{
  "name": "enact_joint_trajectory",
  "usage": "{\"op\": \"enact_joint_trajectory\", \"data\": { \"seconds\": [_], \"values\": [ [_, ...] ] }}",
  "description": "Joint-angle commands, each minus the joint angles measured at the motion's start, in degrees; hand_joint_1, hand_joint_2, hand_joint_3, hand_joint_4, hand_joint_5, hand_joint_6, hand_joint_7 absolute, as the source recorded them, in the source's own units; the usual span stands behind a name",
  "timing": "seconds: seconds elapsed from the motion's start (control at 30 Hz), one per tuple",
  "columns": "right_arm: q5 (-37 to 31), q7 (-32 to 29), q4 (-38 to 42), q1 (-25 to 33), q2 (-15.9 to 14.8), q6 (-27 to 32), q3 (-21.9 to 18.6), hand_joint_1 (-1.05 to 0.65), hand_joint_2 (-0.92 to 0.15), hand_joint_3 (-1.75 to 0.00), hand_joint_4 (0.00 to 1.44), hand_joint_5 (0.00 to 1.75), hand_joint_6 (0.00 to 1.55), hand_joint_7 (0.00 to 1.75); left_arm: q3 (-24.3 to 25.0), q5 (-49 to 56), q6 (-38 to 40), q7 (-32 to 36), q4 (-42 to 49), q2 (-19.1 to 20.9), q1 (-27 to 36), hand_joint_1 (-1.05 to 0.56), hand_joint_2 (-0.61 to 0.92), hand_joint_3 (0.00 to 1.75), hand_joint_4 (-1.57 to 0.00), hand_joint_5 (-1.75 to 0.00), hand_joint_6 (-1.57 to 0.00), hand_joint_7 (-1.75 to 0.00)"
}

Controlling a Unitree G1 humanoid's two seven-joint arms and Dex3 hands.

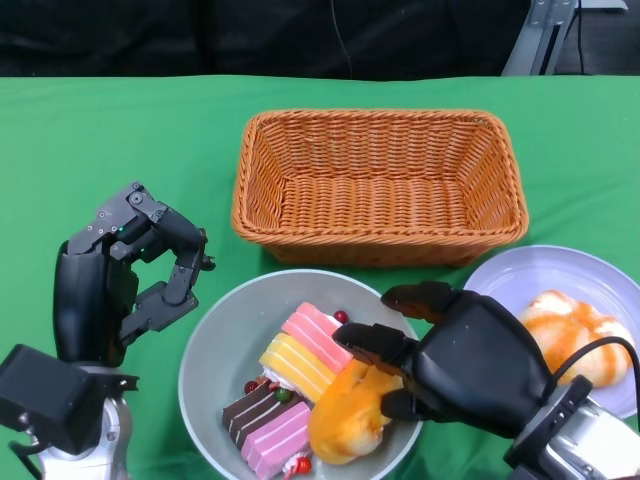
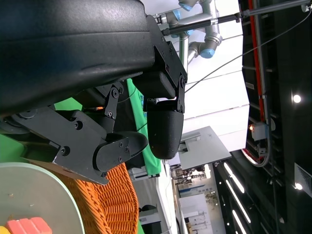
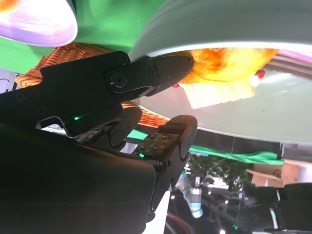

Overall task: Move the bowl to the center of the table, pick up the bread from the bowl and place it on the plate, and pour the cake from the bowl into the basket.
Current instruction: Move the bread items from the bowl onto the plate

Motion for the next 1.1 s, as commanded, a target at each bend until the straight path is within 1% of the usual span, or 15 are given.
{"op": "enact_joint_trajectory", "data": {
  "seconds": [0.03,0.37,0.73,1.0,1.1],
  "values": [
    [0.33,-1.41,2.28,-0.66,0.17,0.22,0.66,-0.70,-0.92,-0.03,0.77,0.04,0.66,0.01,0.20,0.49,-0.91,0.37,0.51,0.71,0.56,-0.06,0.73,0.82,-0.76,-1.56,-0.73,-1.41],
    [3.35,-4.88,6.04,-2.71,2.15,-0.24,1.01,-0.67,-0.92,-0.06,0.76,0.03,0.63,0.00,0.22,0.30,-1.30,0.15,1.55,0.77,0.20,-0.06,0.74,0.80,-0.77,-1.56,-0.72,-1.42],
    [4.47,-6.25,8.37,-4.01,4.48,1.18,1.59,-0.66,-0.92,-0.03,0.75,0.02,0.61,0.00,0.10,0.35,-1.49,0.26,1.93,0.68,0.04,-0.06,0.75,0.79,-0.77,-1.56,-0.73,-1.42],
    [4.43,-8.30,12.10,-5.94,7.36,3.19,2.41,-0.65,-0.92,-0.02,0.75,0.02,0.62,0.00,0.15,0.07,-1.58,0.04,2.61,0.83,-0.13,-0.06,0.75,0.77,-0.77,-1.56,-0.73,-1.41],
    [4.66,-10.17,14.34,-7.16,8.97,4.05,2.56,-0.64,-0.92,-0.02,0.75,0.02,0.62,0.00,0.21,-0.05,-1.53,0.03,2.49,0.89,-0.14,-0.07,0.75,0.76,-0.76,-1.56,-0.73,-1.41]
  ]
}}
